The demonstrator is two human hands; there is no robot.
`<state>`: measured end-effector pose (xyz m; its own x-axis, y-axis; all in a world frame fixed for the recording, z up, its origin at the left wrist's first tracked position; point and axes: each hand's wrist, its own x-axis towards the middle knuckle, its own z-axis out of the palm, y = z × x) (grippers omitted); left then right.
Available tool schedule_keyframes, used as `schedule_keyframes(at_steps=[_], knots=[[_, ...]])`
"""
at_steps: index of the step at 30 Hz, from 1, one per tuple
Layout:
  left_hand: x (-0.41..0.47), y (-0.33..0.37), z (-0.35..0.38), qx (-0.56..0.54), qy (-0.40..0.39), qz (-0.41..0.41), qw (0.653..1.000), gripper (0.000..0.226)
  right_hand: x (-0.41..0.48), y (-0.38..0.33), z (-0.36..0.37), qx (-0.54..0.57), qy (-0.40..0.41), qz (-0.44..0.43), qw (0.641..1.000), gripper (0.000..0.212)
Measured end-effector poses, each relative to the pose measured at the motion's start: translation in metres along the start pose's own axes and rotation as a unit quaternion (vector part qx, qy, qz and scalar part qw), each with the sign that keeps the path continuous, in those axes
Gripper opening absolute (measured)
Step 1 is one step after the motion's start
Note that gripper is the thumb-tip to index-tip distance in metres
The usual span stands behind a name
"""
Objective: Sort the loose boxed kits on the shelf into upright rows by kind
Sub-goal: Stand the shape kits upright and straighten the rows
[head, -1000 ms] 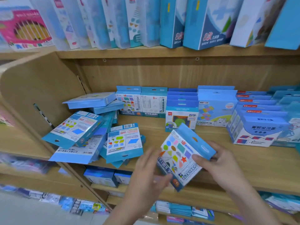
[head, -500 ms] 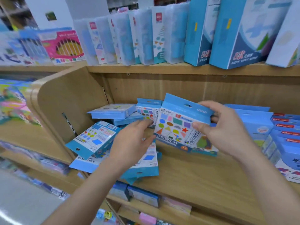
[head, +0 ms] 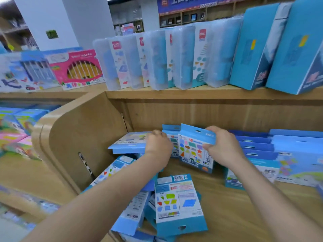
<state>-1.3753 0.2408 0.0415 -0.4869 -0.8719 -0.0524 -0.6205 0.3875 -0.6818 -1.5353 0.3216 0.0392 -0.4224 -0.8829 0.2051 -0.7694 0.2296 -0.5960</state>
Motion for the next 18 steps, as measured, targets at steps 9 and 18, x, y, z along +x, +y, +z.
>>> schedule_keyframes(at_steps=[9, 18], knots=[[0.005, -0.068, -0.012, -0.089, 0.127, -0.028, 0.988, 0.021, 0.014, -0.003, 0.050, -0.003, -0.038, 0.015, 0.999, 0.058], [0.001, -0.083, 0.002, -0.152, 0.167, -0.055, 0.973, 0.034, 0.031, -0.018, 0.075, -0.121, 0.003, -0.096, 0.988, 0.054]])
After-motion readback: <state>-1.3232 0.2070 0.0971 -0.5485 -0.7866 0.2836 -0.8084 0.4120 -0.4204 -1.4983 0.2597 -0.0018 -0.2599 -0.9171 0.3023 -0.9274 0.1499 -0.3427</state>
